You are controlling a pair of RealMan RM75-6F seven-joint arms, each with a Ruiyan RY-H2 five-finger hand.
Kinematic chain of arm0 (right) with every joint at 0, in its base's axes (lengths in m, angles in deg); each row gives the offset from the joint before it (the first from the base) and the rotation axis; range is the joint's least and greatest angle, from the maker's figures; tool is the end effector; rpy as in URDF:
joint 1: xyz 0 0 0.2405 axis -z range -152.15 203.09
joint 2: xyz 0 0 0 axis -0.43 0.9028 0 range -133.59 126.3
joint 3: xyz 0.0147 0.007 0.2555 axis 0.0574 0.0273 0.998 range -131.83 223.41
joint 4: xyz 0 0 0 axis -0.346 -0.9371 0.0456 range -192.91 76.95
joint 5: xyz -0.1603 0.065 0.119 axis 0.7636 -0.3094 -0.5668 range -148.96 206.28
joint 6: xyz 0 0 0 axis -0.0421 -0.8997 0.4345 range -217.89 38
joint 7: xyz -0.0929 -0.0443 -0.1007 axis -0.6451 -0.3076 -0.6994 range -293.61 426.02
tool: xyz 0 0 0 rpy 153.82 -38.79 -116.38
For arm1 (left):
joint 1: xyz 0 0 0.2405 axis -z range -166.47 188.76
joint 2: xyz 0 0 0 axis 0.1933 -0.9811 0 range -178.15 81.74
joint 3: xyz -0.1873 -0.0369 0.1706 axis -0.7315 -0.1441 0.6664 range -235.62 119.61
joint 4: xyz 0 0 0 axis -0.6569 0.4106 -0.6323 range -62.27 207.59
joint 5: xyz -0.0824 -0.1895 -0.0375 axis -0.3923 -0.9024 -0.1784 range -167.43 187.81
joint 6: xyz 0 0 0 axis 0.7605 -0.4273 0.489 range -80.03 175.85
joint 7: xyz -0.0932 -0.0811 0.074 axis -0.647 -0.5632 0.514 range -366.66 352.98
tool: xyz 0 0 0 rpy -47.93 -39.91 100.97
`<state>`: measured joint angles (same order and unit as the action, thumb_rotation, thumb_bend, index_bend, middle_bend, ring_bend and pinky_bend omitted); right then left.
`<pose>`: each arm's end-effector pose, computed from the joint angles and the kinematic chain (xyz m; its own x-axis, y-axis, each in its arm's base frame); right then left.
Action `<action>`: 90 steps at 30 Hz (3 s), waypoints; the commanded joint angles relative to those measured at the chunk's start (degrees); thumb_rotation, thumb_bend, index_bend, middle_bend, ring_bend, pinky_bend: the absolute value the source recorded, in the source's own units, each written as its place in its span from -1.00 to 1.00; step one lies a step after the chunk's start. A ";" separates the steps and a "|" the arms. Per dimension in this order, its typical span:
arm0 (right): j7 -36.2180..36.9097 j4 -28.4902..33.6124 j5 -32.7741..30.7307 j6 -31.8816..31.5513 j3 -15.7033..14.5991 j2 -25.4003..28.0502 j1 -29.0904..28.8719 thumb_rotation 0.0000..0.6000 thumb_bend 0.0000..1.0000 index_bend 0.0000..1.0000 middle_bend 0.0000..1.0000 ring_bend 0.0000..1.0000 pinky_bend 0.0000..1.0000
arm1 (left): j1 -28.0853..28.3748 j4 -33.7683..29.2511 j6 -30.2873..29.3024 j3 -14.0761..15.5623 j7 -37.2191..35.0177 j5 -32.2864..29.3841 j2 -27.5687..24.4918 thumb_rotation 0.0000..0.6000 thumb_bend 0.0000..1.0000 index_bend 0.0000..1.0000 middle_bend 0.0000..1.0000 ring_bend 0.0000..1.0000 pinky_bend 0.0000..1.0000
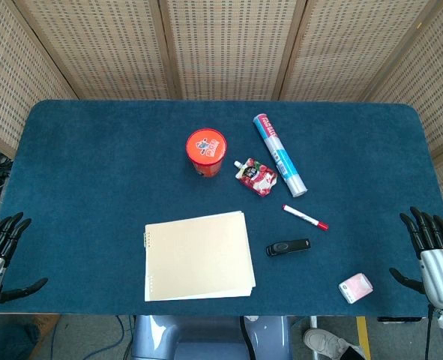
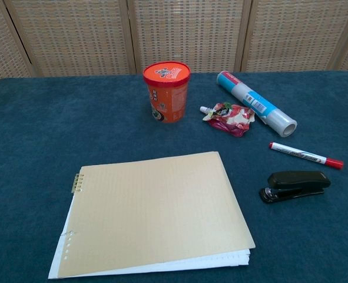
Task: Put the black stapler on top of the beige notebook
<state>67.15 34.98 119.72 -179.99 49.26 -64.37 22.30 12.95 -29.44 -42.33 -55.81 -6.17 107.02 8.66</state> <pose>-0.3004 -0.1732 0.1844 0.4236 0.0845 0.9019 -0.9001 -0.0726 0.4296 -0.2721 0.1438 0.1743 0.3698 0.0205 0.9289 0.9209 -0.1404 -0.3635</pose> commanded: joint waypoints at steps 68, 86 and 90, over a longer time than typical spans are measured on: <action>-5.19 -16.08 -4.27 32.48 0.63 -26.28 -26.98 1.00 0.24 0.16 0.27 0.14 -0.01 | 3.96 0.08 8.64 -3.12 7.88 -11.05 4.09 1.00 -1.00 -1.00 -1.00 -1.00 -1.00; -23.20 -5.72 -11.68 38.22 10.91 -31.40 -40.19 1.00 0.22 0.19 0.28 0.15 -0.01 | 4.95 0.53 10.68 -3.89 3.12 -13.36 2.29 1.00 -1.00 -1.00 -1.00 -1.00 -1.00; -24.46 -8.73 -10.81 38.97 10.74 -35.03 -42.88 1.00 0.22 0.20 0.28 0.15 -0.02 | 5.20 0.81 11.29 -4.01 2.36 -13.97 2.12 1.00 -1.00 -1.00 -1.00 -1.00 -1.00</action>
<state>43.60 27.74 108.67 -141.74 59.81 -97.74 -19.28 18.09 -28.71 -31.17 -59.79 -3.68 93.18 10.83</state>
